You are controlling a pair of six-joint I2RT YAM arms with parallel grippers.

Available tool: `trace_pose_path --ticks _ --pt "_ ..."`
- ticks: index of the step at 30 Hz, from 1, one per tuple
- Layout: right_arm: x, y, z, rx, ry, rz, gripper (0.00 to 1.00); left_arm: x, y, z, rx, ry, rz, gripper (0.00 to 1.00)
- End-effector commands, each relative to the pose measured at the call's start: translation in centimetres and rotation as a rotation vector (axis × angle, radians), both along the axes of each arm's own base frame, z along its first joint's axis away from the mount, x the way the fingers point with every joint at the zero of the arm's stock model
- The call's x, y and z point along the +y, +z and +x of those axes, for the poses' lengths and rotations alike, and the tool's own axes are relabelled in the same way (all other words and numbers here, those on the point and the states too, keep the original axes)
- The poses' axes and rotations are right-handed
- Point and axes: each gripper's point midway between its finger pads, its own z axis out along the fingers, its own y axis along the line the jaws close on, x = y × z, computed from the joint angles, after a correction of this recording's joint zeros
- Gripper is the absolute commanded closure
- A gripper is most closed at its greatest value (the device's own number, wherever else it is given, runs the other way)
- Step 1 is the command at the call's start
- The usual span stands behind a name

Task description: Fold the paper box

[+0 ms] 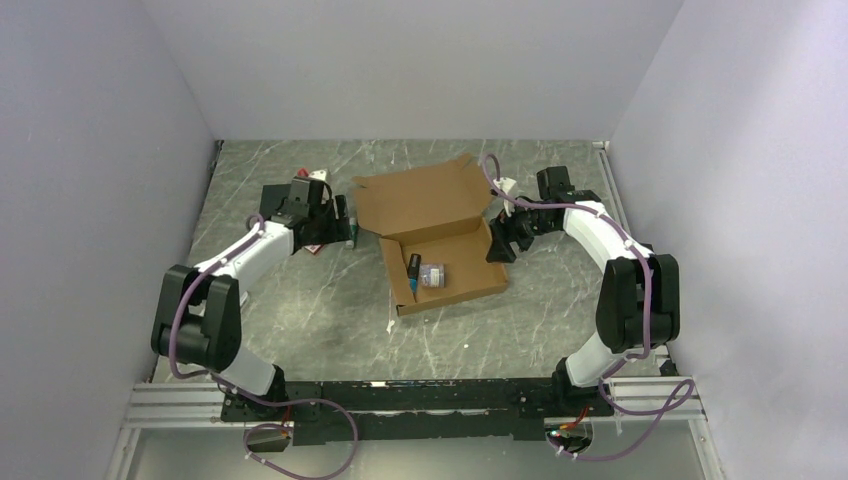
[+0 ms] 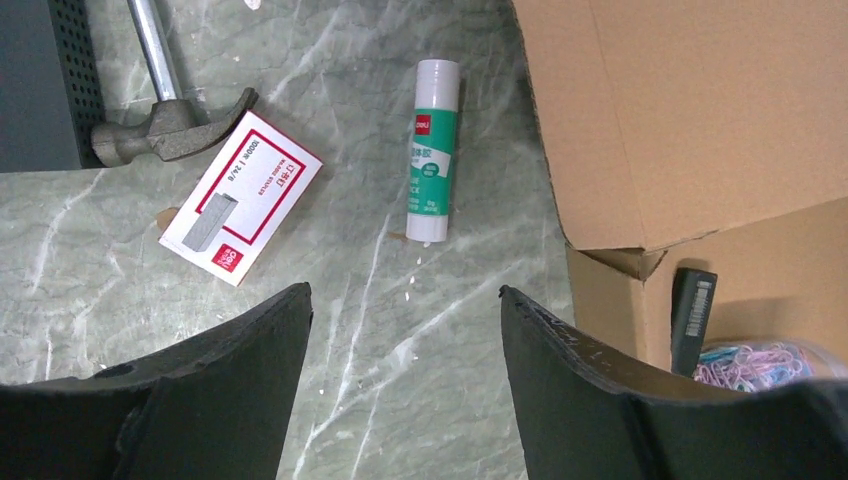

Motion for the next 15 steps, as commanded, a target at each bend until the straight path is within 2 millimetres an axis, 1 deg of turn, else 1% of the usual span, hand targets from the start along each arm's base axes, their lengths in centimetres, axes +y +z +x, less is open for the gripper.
trace_pose_path --ticks 1,4,6,11,15 --pt "0.1 1.0 0.9 -0.038 0.007 0.029 0.23 0.1 0.2 1.8 -0.015 0.059 -0.006 0.29" --pt "-0.3 0.4 1.1 -0.029 0.002 0.009 0.23 -0.3 -0.5 2.3 0.008 0.047 -0.012 0.35" --pt "-0.6 0.4 1.2 -0.032 -0.006 0.005 0.23 -0.7 -1.1 2.8 0.016 0.035 -0.016 0.37" --pt "-1.4 0.6 1.5 -0.037 -0.034 0.012 0.23 -1.6 -1.6 4.2 0.01 0.013 -0.037 0.38" --pt "-1.5 0.9 1.5 -0.042 -0.037 0.017 0.23 -2.1 -2.3 4.9 0.03 -0.002 -0.037 0.39"
